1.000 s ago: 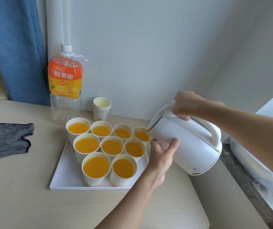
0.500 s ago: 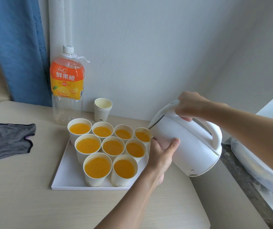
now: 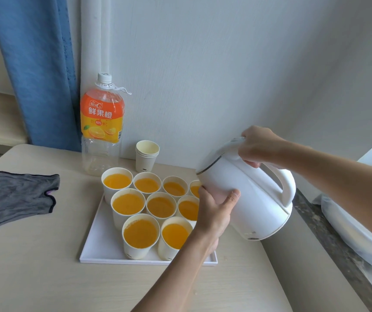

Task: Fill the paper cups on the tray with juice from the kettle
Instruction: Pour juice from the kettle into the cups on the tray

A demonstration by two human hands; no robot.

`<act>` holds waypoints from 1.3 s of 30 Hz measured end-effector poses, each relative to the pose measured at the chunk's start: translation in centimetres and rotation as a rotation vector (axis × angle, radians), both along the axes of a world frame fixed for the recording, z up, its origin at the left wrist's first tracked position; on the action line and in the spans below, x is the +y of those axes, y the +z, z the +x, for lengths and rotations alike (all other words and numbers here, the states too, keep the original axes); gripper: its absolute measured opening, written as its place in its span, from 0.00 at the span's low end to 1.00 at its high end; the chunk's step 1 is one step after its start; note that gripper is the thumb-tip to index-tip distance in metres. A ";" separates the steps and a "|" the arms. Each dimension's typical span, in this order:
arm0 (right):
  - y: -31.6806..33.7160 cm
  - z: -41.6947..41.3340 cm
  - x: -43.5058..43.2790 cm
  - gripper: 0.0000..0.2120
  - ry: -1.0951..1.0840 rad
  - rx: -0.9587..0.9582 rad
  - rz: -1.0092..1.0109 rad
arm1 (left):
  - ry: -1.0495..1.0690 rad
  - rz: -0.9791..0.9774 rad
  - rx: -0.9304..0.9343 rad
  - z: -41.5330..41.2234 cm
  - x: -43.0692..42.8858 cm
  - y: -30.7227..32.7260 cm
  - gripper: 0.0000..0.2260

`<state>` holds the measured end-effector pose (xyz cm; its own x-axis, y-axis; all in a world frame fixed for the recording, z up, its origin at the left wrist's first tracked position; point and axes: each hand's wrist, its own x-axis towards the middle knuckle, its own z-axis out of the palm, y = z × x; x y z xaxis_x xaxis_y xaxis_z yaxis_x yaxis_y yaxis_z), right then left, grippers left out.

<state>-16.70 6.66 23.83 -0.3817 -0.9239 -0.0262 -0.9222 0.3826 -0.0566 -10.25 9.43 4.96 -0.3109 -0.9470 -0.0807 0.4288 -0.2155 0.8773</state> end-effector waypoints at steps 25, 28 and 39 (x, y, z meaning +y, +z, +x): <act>-0.8 4.4 -2.7 0.11 0.181 0.166 0.063 | 0.058 0.113 0.101 0.6 -2.1 -2.6 0.43; -1.0 4.4 -2.8 0.12 0.183 0.173 0.065 | 0.056 0.114 0.100 0.5 -2.2 -2.7 0.42; -0.9 4.5 -2.8 0.14 0.187 0.188 0.060 | 0.041 0.118 0.116 0.4 -2.2 -2.6 0.43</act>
